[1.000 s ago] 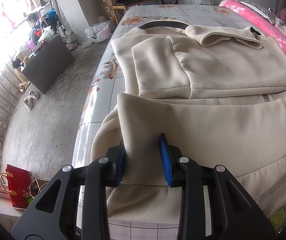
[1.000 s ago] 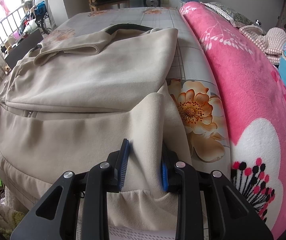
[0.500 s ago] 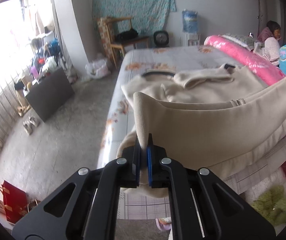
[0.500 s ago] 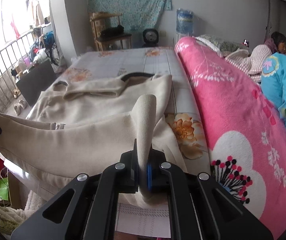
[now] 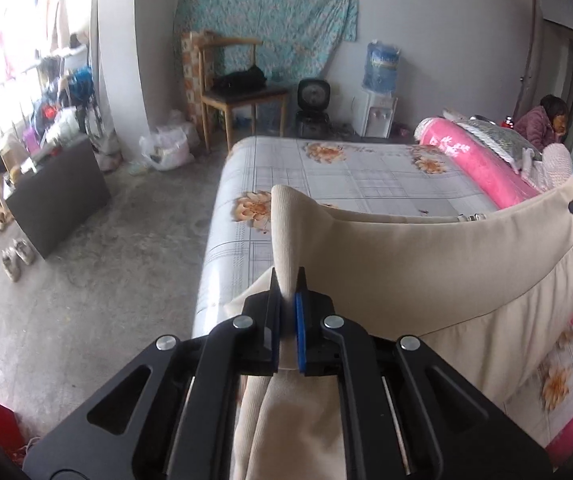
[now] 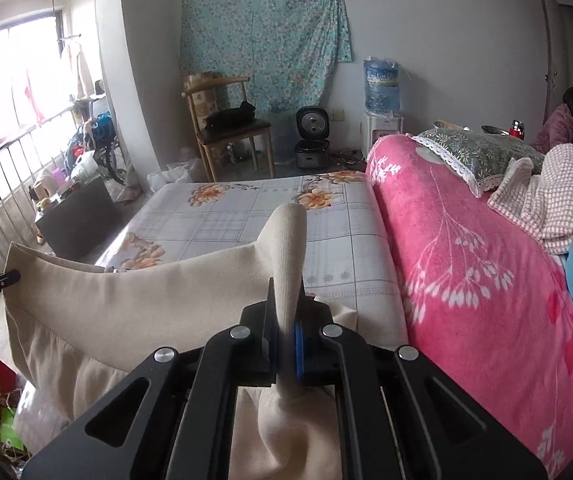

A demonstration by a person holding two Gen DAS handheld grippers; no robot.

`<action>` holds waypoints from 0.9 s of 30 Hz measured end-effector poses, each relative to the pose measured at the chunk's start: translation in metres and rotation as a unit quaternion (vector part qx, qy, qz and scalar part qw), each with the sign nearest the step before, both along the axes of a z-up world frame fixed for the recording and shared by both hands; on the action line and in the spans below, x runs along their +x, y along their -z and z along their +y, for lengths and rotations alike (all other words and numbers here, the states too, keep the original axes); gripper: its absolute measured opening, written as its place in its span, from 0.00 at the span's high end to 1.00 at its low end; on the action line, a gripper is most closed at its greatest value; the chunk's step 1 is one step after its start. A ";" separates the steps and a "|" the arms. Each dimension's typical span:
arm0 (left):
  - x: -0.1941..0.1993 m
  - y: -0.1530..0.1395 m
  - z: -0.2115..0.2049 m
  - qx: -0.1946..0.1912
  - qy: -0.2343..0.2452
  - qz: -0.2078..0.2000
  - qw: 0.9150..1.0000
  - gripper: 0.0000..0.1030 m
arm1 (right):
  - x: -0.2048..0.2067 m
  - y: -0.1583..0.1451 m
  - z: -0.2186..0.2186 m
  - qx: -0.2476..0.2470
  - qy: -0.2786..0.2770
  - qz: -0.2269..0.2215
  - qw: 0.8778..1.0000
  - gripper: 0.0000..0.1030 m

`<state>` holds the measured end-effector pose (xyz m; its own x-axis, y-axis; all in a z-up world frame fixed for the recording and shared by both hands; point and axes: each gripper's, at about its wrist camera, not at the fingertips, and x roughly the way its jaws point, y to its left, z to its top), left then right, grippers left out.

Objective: Fold large clothes
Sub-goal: 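Lift the hem with both tools and fold it over onto the collar, then open both tools and press the folded jacket edge flat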

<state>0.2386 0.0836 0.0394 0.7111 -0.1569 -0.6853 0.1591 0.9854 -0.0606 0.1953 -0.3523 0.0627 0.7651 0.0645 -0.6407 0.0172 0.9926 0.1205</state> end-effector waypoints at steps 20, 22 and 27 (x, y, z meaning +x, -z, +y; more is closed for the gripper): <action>-0.011 0.095 0.008 -0.050 -0.005 0.132 0.990 0.56 | -0.022 0.091 -0.009 -0.020 -0.009 0.142 0.990 0.71; -0.034 0.078 0.009 -0.072 0.021 0.107 0.991 0.55 | -0.055 0.075 0.003 -0.020 -0.052 0.115 0.992 0.69; -0.065 0.099 0.002 -0.055 0.033 0.141 0.988 0.54 | -0.101 0.115 0.020 -0.071 -0.090 0.158 0.981 0.69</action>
<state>0.1740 0.0861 -0.0594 0.4808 -0.2816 -0.8304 0.1851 0.9583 -0.2177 0.0940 -0.3327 -0.0527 0.5115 0.0728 -0.8562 -0.1452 0.9894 -0.0026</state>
